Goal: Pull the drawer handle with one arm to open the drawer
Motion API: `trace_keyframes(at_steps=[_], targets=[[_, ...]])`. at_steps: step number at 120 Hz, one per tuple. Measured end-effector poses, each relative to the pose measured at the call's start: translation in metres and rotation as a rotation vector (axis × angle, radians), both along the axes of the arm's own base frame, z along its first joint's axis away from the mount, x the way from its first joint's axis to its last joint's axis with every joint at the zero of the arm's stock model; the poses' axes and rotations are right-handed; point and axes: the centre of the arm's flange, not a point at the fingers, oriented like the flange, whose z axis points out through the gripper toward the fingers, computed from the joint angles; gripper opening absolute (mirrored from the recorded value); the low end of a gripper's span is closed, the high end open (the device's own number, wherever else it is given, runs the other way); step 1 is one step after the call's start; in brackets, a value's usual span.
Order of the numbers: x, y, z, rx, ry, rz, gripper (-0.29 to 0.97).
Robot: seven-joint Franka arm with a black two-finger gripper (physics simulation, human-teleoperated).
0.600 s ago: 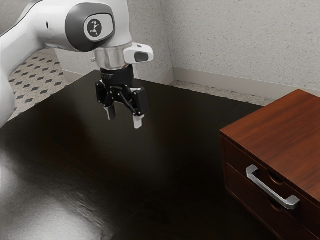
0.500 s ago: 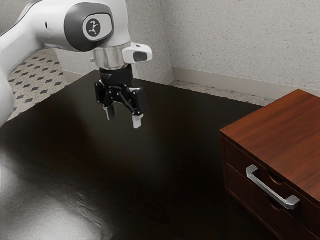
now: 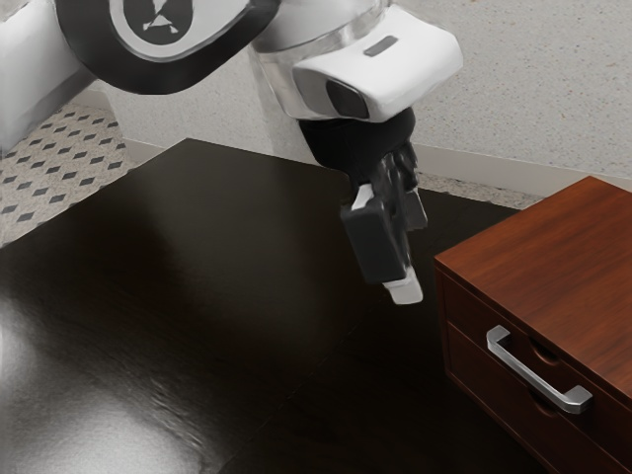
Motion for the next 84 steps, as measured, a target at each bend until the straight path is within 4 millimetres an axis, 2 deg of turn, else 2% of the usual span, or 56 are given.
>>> trace_keyframes(at_steps=[17,25,36,46,63,84], targets=[[-0.021,-0.011,-0.037,0.087,-0.004,-0.167,0.68],[-0.026,-0.029,-0.057,0.103,-0.007,-0.270,0.68],[-0.034,-0.059,-0.071,0.098,-0.029,-0.411,0.68],[-0.039,-0.078,-0.090,0.101,-0.040,-0.512,0.68],[-0.033,-0.097,-0.114,0.094,-0.074,-0.630,0.68],[-0.022,-0.105,-0.123,0.091,-0.121,-0.723,0.68]])
